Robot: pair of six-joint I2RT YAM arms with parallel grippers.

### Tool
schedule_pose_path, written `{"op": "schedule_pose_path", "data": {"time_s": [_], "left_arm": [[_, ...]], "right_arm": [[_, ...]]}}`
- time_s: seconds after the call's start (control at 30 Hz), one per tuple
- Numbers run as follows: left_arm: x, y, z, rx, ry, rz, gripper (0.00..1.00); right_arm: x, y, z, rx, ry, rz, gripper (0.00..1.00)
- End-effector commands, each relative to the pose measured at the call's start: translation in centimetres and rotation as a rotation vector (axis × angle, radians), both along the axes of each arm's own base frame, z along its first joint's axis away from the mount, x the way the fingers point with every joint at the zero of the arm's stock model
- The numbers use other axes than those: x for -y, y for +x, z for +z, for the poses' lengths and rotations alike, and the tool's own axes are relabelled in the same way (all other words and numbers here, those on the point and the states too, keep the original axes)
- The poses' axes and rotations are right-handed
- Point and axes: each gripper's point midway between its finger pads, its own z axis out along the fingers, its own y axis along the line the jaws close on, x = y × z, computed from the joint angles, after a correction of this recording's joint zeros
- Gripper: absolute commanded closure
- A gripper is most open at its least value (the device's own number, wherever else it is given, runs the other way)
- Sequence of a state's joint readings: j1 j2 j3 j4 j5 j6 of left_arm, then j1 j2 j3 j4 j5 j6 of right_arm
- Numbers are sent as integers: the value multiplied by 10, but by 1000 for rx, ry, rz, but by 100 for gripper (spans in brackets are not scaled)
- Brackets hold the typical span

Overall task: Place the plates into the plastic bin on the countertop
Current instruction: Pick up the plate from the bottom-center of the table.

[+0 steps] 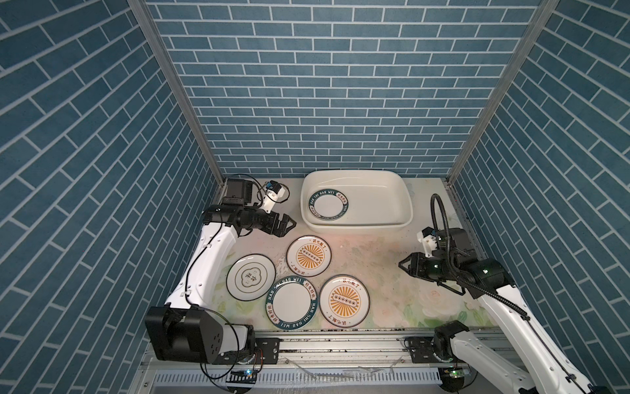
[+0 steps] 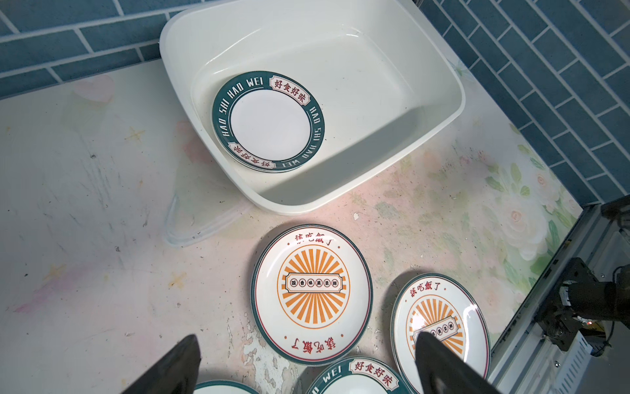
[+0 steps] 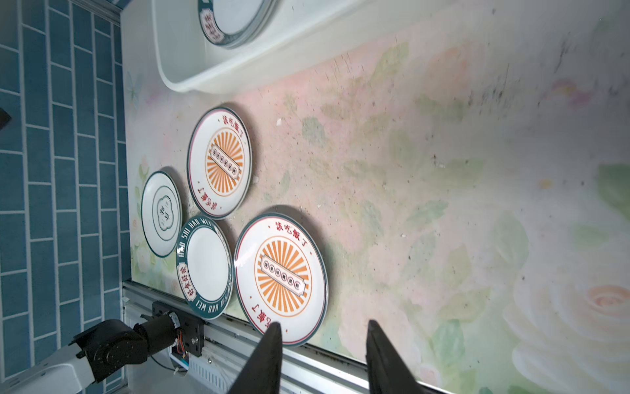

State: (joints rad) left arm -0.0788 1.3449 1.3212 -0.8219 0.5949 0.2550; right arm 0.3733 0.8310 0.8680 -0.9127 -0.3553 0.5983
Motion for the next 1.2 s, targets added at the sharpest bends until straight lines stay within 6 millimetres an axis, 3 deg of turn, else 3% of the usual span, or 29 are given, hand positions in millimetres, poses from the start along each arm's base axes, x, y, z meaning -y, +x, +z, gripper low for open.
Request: {"op": "schedule_pose_path", "data": {"time_s": [0.0, 0.2, 0.63, 0.97, 1.17], "left_arm": [[3, -4, -3, -45, -21, -14, 0], [6, -7, 1, -46, -43, -15, 0], [10, -15, 3, -42, -64, -47, 1], [12, -15, 1, -44, -59, -53, 1], [12, -16, 3, -29, -41, -65, 1]], "right_arm": [[-9, -22, -23, -148, 60, 16, 59], [-22, -38, -54, -269, 126, 59, 58], [-46, -47, -106, -359, 124, 103, 56], [-43, -46, -120, -356, 70, 103, 57], [-42, -49, -117, -361, 71, 107, 57]]}}
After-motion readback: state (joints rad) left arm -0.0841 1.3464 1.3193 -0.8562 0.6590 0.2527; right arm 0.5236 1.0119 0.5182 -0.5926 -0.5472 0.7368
